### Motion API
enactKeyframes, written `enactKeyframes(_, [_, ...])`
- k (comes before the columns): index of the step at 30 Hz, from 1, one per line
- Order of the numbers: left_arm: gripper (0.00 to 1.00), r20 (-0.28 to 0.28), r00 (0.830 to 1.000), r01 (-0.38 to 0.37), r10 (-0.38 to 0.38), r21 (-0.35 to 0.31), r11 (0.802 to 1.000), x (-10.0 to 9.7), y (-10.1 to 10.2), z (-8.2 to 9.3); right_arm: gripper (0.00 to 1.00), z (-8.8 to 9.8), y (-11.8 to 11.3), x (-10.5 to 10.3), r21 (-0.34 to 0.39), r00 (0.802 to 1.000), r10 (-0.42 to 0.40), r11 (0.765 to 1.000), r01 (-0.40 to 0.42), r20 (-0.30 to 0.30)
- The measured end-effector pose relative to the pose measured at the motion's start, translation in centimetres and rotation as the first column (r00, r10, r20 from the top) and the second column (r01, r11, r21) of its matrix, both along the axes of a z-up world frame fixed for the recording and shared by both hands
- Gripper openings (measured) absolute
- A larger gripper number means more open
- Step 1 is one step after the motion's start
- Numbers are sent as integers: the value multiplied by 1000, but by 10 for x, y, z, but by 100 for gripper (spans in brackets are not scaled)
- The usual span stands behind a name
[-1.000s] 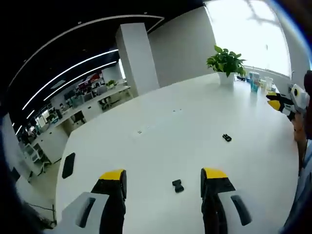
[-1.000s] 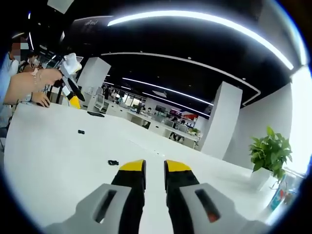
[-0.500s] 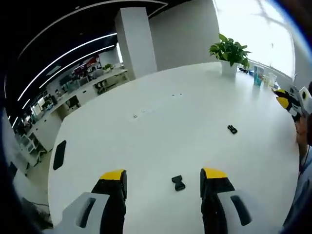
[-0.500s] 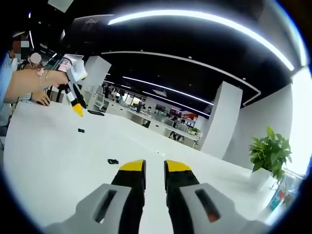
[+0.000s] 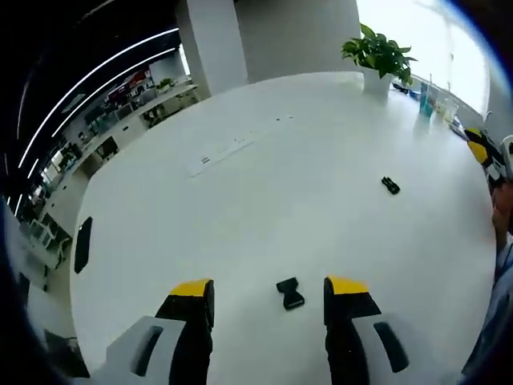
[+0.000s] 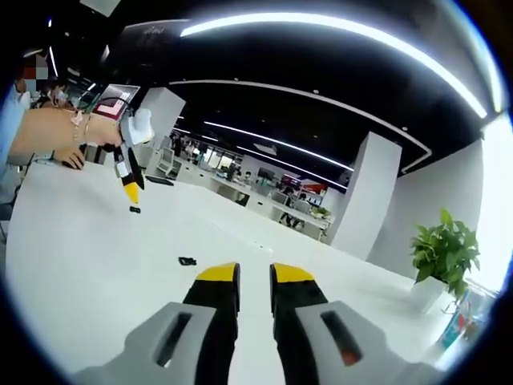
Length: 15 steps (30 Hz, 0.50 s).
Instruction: Snap the two parts of the plastic buckle together until the buckle closes and remains connected.
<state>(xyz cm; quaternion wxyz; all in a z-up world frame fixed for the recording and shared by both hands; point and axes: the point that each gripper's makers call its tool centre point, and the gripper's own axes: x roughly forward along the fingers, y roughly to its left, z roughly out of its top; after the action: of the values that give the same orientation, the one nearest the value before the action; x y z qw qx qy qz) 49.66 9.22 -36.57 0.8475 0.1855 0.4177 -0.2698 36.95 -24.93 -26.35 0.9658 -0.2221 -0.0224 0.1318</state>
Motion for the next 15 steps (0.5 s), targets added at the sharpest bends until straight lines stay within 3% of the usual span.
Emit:
enactKeyframes(10, [50,-114,993,-14,17,34,999,7,0,-15,15,-1,0,0,-3,1000,0,1000,0,-3])
enactKeyframes(15, [42,-165,986,-30,38,51,998,10,4,-20,15,-1,1,0,-10,1000,2,1000,-2,-5])
